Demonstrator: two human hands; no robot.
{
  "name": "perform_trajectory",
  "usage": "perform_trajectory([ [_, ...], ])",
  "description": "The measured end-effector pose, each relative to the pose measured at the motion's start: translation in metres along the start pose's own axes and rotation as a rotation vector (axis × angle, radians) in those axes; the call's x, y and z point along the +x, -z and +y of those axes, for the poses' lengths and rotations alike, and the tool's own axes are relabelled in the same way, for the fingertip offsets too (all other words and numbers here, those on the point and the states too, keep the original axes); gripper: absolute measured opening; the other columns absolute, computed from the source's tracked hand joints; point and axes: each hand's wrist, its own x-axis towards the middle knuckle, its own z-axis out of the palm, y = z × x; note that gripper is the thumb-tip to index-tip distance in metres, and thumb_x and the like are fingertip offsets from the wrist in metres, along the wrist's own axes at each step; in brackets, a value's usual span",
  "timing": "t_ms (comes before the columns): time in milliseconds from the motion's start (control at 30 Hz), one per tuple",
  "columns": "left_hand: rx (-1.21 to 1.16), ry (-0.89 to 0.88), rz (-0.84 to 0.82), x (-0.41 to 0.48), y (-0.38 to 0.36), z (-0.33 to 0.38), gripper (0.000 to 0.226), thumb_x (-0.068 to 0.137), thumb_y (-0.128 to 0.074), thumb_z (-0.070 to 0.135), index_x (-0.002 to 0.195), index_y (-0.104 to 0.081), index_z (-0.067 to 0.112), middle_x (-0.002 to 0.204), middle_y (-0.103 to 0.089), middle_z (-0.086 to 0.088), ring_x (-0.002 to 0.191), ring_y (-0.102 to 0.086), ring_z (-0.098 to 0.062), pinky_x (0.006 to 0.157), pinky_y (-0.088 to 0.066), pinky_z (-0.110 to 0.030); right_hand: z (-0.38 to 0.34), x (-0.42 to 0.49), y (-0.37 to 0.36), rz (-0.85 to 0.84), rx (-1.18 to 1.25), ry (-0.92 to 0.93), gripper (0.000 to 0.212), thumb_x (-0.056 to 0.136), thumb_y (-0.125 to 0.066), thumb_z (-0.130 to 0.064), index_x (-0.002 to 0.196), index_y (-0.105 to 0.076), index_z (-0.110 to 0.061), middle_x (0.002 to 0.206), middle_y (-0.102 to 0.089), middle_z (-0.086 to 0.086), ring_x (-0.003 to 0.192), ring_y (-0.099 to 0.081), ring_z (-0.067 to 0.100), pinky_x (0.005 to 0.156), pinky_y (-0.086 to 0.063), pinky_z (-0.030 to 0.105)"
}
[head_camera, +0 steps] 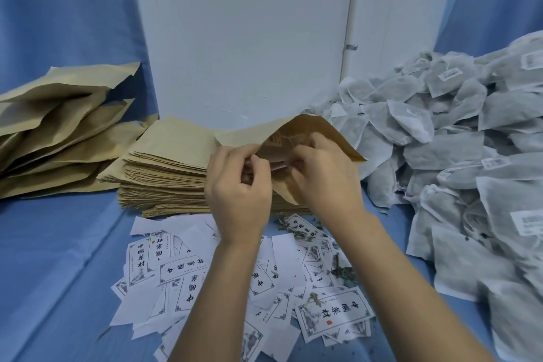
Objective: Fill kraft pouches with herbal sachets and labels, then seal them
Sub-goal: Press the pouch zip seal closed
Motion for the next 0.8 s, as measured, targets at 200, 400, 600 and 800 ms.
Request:
perform_trajectory([
  [200, -0.042, -0.084, 0.042, -0.002, -0.002, 0.006, 0.021, 0.078, -0.049, 0.004, 0.077, -0.069, -0.003, 0.07, -0.057, -0.011, 0.061, -0.053, -0.026, 0.057, -0.04, -0.025, -0.005, 0.0, -0.002, -0.094, -0.144, -0.031, 0.018, 0.088, -0.05, -0.021, 0.088, -0.068, -0.017, 0.079, -0.053, 0.001, 0.071, -0.05, 0.026, 0.055, -0.029, 0.029],
  [400, -0.023, -0.114, 0.033, -0.006, -0.004, 0.003, 0.022, 0.079, -0.049, 0.005, 0.078, -0.069, -0.003, 0.07, -0.058, -0.012, 0.062, -0.054, -0.029, 0.057, -0.042, -0.029, -0.001, 0.001, -0.012, -0.274, 0.05, 0.009, 0.028, 0.095, -0.042, -0.023, 0.096, -0.067, -0.011, 0.095, -0.066, 0.008, 0.089, -0.058, 0.027, 0.063, -0.038, 0.029],
  [600, -0.006, 0.017, -0.082, -0.003, -0.005, -0.007, 0.02, 0.088, -0.054, 0.008, 0.094, -0.071, 0.0, 0.086, -0.061, -0.007, 0.072, -0.054, -0.011, 0.066, -0.041, -0.013, -0.005, 0.001, -0.008, -0.09, 0.045, -0.006, 0.026, 0.093, -0.042, -0.024, 0.091, -0.065, -0.014, 0.087, -0.064, 0.003, 0.084, -0.055, 0.024, 0.061, -0.035, 0.03],
  [800, -0.149, 0.377, -0.172, -0.002, -0.01, -0.01, 0.021, 0.095, -0.055, 0.026, 0.079, -0.067, 0.03, 0.088, -0.065, 0.01, 0.081, -0.059, 0.008, 0.074, -0.043, -0.011, -0.022, -0.001, 0.002, -0.191, 0.59, -0.292, 0.056, 0.091, -0.042, -0.041, 0.044, -0.053, -0.012, 0.043, -0.054, 0.003, 0.046, -0.049, 0.017, 0.053, -0.038, 0.028],
])
